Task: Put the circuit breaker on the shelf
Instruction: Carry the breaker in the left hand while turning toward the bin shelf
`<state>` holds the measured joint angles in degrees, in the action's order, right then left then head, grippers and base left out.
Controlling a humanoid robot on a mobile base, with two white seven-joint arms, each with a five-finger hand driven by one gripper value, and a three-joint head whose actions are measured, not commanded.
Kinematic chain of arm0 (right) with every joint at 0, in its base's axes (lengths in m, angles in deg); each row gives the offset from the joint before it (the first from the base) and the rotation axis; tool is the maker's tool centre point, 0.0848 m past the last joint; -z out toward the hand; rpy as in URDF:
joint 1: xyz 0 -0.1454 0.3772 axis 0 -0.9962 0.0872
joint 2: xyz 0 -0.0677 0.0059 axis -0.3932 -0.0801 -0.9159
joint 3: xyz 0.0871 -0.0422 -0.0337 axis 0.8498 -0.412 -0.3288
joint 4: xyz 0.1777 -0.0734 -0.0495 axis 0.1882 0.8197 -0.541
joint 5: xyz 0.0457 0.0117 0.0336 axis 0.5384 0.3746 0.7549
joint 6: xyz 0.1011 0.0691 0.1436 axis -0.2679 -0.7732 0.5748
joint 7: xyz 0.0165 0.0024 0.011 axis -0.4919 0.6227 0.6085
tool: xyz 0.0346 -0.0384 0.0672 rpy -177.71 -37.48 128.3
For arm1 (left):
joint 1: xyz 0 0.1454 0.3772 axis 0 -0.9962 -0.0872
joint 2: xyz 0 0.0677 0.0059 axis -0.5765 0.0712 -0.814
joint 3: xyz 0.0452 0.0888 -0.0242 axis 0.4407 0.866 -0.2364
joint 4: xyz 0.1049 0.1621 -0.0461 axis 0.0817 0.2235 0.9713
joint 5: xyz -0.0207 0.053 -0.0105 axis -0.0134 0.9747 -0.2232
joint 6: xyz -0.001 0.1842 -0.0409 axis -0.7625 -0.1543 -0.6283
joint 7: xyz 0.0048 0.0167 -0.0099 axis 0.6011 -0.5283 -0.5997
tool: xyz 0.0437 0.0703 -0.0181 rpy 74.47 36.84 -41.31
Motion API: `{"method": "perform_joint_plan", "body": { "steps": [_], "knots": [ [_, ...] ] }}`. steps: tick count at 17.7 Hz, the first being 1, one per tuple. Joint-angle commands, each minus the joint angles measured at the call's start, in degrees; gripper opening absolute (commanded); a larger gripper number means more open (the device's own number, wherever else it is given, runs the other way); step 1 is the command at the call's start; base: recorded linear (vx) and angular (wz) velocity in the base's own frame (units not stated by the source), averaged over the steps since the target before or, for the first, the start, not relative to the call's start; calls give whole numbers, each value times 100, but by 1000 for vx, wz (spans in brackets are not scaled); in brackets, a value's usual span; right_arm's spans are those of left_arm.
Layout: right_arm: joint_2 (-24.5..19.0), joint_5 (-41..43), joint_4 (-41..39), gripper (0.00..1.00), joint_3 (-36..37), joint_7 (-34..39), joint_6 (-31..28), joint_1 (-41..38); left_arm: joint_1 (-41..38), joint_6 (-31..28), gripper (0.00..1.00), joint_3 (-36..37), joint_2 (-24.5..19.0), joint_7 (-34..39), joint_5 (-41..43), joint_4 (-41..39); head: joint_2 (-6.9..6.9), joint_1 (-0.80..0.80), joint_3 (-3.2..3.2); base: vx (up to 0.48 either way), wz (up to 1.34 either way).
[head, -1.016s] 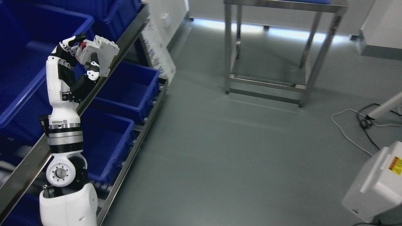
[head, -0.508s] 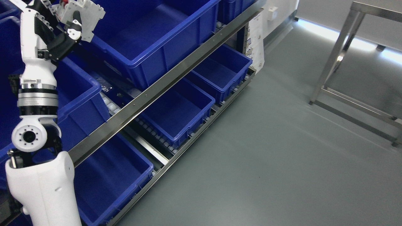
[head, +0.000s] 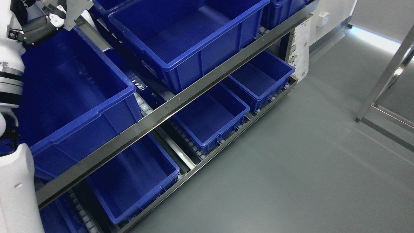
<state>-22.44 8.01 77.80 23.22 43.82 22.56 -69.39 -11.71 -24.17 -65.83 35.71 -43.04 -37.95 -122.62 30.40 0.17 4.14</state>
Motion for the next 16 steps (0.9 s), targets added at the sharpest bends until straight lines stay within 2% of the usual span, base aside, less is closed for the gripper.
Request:
{"method": "perform_joint_plan", "body": {
  "steps": [1, 5, 13, 16],
  "knots": [
    [100, 0, 0, 100, 0, 12, 4, 0, 112, 117, 4, 125, -1245, -386, 725, 838, 0, 0, 0, 34, 262],
    [100, 0, 0, 100, 0, 12, 4, 0, 596, 689, 4, 484, -1123, -448, 1430, 1991, 0, 0, 0, 51, 218],
    [100, 0, 0, 100, 0, 12, 4, 0, 1615, 733, 5, 1723, -543, -448, 1905, 3091, 0, 0, 0, 37, 244],
    [100, 0, 0, 100, 0, 12, 4, 0, 2054, 733, 5, 2084, -130, -448, 2387, 3819, 0, 0, 0, 29, 184]
  ]
}}
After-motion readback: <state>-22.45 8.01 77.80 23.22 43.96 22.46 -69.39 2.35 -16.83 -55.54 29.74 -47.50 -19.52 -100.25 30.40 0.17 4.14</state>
